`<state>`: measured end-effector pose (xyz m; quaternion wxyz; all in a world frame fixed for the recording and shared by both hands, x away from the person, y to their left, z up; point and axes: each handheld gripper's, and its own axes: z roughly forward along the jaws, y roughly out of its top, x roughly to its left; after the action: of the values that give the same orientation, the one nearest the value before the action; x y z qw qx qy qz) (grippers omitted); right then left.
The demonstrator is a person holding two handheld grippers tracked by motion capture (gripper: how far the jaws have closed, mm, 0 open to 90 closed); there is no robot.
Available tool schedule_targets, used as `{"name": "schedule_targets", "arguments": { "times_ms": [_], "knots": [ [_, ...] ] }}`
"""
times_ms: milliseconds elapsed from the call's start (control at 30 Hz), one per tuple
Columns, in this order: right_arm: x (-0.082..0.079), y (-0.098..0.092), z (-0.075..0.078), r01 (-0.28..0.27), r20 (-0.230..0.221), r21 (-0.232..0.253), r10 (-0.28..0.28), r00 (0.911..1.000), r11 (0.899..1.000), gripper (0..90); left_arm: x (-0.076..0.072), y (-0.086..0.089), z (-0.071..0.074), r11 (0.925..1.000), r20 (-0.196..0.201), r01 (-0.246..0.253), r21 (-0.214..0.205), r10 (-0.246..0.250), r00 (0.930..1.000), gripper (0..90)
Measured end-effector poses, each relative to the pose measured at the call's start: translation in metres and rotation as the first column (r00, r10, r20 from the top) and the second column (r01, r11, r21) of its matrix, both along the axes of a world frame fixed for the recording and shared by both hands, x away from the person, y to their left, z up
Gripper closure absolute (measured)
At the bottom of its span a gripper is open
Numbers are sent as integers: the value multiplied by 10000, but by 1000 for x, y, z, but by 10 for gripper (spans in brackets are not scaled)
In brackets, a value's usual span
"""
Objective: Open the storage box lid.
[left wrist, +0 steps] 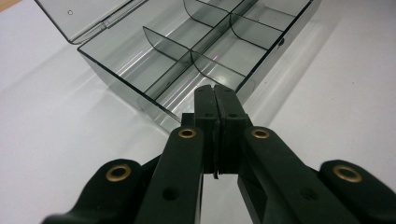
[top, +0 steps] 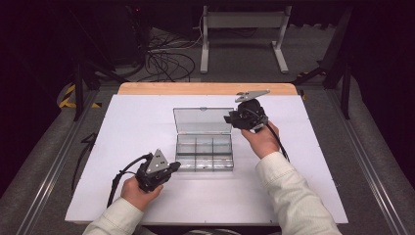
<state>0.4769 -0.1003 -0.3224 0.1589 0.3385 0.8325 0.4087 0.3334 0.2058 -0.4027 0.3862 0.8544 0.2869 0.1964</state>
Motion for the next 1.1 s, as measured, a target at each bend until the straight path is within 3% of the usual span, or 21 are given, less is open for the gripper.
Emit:
{"name": "schedule_targets", "arguments": {
  "times_ms": [467, 633, 800, 1100],
  "knots": [
    [9, -2, -4, 152, -37, 350, -151, 9999, 9993, 696, 0, 0, 0, 10000, -15, 26, -6, -26, 10000, 884],
    [15, 0, -8, 284, -122, 421, -279, 9995, 9987, 613, 0, 0, 0, 10000, -37, 27, -26, -27, 10000, 882],
    [23, 1, -16, 390, -394, 964, -353, 9986, 9946, 502, 0, 1, 0, 10000, -87, 7, -52, -7, 10000, 872],
    [39, 5, -28, 748, -714, 1119, -670, 9952, 9909, 416, 1, 1, 0, 10000, -114, 28, -80, -29, 9999, 869]
  ]
}}
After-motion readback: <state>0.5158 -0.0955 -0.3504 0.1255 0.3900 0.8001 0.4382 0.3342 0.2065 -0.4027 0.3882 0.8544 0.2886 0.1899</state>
